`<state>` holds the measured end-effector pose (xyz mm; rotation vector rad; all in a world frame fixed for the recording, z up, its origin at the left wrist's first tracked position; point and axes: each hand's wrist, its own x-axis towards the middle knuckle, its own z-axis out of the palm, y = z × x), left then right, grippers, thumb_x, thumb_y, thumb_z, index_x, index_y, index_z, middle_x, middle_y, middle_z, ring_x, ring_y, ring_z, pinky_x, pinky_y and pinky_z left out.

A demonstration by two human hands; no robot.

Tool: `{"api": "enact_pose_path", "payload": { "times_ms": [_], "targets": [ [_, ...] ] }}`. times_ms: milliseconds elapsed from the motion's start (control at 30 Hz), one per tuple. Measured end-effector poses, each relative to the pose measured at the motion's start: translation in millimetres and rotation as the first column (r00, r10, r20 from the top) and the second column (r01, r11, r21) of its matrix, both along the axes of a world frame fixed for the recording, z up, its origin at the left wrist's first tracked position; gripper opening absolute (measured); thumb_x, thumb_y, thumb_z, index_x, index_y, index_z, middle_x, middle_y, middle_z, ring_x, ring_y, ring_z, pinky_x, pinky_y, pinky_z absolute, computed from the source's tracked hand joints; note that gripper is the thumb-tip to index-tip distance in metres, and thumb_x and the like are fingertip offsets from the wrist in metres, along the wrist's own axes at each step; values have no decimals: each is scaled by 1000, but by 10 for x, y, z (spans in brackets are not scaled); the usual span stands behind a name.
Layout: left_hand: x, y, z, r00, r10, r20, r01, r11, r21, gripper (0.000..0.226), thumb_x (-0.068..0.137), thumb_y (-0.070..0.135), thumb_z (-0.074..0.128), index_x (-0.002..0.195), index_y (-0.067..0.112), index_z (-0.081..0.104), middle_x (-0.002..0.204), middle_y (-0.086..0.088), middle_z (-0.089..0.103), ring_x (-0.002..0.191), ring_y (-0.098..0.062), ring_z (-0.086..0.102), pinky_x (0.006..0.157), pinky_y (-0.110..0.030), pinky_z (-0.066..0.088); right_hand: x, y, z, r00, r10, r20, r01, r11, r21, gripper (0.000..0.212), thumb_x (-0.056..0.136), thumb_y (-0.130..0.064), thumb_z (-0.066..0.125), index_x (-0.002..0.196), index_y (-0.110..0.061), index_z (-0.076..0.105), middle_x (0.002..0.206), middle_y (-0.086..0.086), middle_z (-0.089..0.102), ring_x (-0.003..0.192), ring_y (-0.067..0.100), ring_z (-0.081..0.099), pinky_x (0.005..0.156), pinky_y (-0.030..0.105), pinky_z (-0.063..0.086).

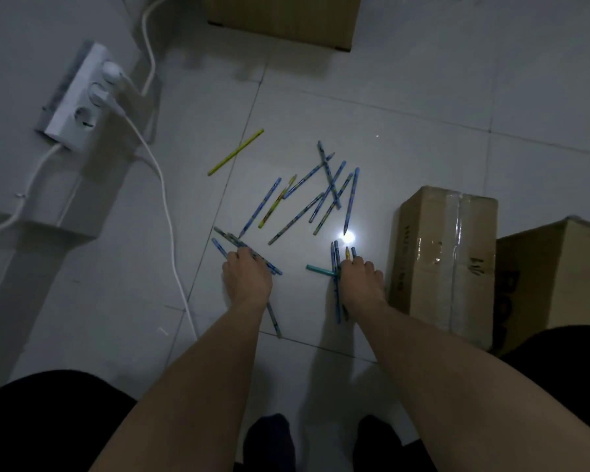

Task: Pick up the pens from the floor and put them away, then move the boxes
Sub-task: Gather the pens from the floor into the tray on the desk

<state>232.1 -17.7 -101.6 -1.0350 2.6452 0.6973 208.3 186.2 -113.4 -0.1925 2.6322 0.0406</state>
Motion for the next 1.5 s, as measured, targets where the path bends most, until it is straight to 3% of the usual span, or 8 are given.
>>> {"api": "enact_pose_path", "payload": {
  "times_ms": [133,233,333,433,767,1033,1200,1500],
  "targets": [
    [32,-59,-43,1000,20,-2,-20,1000,-9,28,99,24,50,117,3,55,123,-18,51,111,-35,47,91,-45,43,-6,-56,-13,999,-9,-37,8,999,-35,30,97,-8,42,123,-14,53,118,9,57,108,28,54,90,40,41],
    [10,-76,-34,999,45,-5,-45,999,-8,29,99,23,49,119,3,54,125,-19,49,113,-36,46,94,-46,42,-16,-72,16,972,-233,0,231,961,-152,23,98,-11,38,117,-12,51,113,12,60,104,31,57,89,43,42],
    [-8,-97,-39,997,73,8,-73,997,-6,30,99,24,50,121,4,52,128,-19,47,115,-36,45,97,-46,41,-32,-59,21,811,-564,154,584,760,-285,21,95,-14,44,115,-8,45,114,17,57,103,36,57,91,47,47],
    [-20,-83,-43,997,77,24,-78,997,12,31,99,24,49,123,5,50,130,-19,45,116,-35,44,97,-45,40,-25,-50,30,662,-699,270,748,597,-290,33,93,-17,51,123,-5,42,121,19,54,108,37,56,92,47,50],
    [46,-208,-131,969,224,104,-227,973,26,41,97,13,50,134,4,37,135,-23,38,119,-39,43,98,-47,39,38,0,-84,665,-685,298,747,621,-237,27,92,-11,53,118,-5,49,122,17,53,110,36,56,89,43,52],
    [8,-287,-197,930,366,29,-367,921,132,29,91,1,53,119,4,44,119,-24,55,102,-38,58,83,-43,50,-114,6,-60,644,-721,255,760,564,-324,26,95,-24,40,116,-8,39,111,19,59,94,37,57,80,42,49],
    [6,-257,-206,882,469,51,-471,869,155,27,93,3,54,118,-1,45,122,-25,57,108,-39,60,89,-44,51,-89,-2,-75,633,-709,312,770,536,-346,29,97,-18,42,122,-3,39,117,19,56,98,37,57,75,38,46],
    [108,-55,-112,905,381,188,-418,879,232,32,97,9,45,125,-7,47,130,-26,52,117,-40,53,90,-40,45,-92,-66,-48,710,-625,324,704,638,-311,18,95,-19,55,103,-3,59,104,16,63,77,27,57,62,29,46]
  ]
}}
